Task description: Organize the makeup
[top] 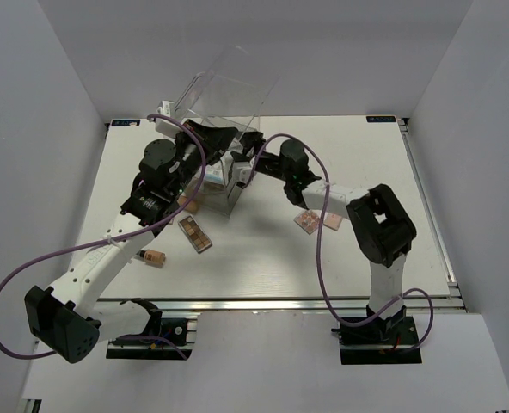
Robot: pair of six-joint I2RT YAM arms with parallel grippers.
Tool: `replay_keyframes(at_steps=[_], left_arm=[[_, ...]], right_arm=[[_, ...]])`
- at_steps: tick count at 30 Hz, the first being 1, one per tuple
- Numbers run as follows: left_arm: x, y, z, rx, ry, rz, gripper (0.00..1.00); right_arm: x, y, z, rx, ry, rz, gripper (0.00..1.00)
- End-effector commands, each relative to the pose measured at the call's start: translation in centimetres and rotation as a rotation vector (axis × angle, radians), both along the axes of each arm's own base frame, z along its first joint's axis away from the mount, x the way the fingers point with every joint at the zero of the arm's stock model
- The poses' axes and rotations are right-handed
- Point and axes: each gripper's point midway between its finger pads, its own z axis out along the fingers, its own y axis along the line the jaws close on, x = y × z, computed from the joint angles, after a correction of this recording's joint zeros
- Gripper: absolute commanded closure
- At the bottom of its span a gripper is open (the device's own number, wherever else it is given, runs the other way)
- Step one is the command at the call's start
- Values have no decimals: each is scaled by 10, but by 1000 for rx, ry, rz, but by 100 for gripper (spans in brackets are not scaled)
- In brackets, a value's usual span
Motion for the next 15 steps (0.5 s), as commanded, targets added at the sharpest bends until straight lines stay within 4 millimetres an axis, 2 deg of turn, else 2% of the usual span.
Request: replay_keyframes(at_steps=[1, 3, 5, 6, 7, 8, 10, 11, 12, 13, 15], left_arm=[[-22, 36, 85, -76, -259, 96, 94], [-21, 36, 84, -75, -258, 96, 94], [-21, 35, 83, -72, -255, 94, 94], [-21, 36, 82, -70, -252, 94, 94], [-21, 35, 81, -68, -250, 92, 94], [-20, 35, 79, -67, -245, 92, 94], [-20, 34, 76, -65, -233, 90, 94], [-19, 34, 70, -52, -212, 88, 94], [-19, 33, 66, -46, -199, 84, 94], [-19, 32, 61, -37, -184, 82, 94], [-19, 30, 50, -16, -142, 72, 93]], right_arm=[[-26, -19, 51, 91, -50, 19, 32], [-44, -31, 53, 90, -15, 44, 38], [-56, -38, 41, 56, 68, 67, 53], [-67, -47, 44, 51, 99, 74, 62], [-72, -51, 40, 49, 147, 77, 76], [-74, -58, 28, 37, 251, 65, 82], [-85, -71, 24, 36, 331, 53, 97], [-87, -78, 18, 46, 396, 37, 98], [-93, -85, 24, 67, 404, 27, 98], [-97, -90, 10, 63, 445, 11, 98], [-104, -101, 10, 75, 464, -12, 99]])
